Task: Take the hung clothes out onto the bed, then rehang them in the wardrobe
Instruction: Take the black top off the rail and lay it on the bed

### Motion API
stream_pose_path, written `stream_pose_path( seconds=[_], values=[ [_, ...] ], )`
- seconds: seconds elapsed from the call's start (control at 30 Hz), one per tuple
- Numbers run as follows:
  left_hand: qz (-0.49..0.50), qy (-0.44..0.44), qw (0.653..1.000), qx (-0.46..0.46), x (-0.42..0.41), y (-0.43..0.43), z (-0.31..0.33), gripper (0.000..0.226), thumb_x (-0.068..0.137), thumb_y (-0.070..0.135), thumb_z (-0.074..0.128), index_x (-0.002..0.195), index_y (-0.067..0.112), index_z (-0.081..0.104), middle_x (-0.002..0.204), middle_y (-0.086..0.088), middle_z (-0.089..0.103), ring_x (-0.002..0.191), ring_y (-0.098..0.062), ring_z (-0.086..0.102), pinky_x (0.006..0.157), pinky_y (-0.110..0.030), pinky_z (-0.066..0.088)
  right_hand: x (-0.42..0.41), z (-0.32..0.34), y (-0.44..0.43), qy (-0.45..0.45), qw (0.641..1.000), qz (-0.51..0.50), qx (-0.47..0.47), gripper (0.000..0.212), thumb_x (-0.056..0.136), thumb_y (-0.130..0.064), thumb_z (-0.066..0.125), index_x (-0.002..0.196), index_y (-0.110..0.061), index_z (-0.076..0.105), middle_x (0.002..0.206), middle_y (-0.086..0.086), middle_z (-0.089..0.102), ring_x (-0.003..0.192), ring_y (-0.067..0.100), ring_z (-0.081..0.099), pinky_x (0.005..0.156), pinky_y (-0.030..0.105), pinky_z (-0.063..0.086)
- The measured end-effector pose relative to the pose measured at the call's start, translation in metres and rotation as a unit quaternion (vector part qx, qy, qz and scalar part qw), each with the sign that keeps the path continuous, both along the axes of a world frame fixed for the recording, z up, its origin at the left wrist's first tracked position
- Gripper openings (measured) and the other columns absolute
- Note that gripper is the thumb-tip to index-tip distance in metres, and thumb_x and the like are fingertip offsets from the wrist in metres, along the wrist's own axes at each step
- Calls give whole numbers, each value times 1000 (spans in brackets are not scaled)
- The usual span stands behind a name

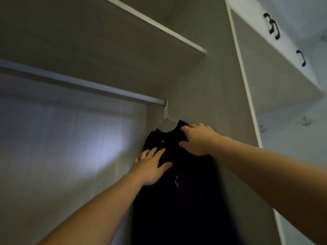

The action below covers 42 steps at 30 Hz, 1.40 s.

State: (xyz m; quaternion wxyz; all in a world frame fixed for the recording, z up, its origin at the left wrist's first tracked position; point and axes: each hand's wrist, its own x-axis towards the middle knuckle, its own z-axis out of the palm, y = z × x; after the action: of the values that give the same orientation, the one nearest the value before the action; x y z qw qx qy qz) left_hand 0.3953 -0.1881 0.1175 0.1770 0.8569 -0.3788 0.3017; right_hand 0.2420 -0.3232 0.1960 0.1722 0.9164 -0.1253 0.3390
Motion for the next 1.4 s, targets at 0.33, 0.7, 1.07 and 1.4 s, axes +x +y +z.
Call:
stream_pose_path(
  seconds=[0.33,0.7,1.07,1.4],
  values=[
    [-170,85,978,-82,42,-23,8,73,93,72,30,155,43,7,165,12,9,151,-17,5,121,-52,13,39,34,16,-99,988,-38,114,34,91,-36,55,111,-8,52,122,18,55,111,38,53,86,36,45],
    [-248,80,962,-79,48,-19,6,68,94,70,30,154,45,9,164,13,11,151,-16,9,120,-50,17,59,45,37,-116,987,-68,88,19,90,-11,53,108,-6,57,110,16,57,93,38,60,75,38,51],
    [-218,47,974,-45,47,-12,3,67,95,69,27,154,44,8,165,11,7,150,-17,7,120,-48,16,76,37,52,-150,944,-231,-181,22,96,-14,48,112,-19,63,116,7,59,110,31,52,71,34,37],
    [-269,102,950,-120,53,-8,2,79,81,80,25,152,50,10,163,16,14,151,-15,11,121,-49,17,77,63,72,-148,942,23,299,34,102,-10,40,134,0,47,142,16,48,130,29,47,96,23,42]
  ],
)
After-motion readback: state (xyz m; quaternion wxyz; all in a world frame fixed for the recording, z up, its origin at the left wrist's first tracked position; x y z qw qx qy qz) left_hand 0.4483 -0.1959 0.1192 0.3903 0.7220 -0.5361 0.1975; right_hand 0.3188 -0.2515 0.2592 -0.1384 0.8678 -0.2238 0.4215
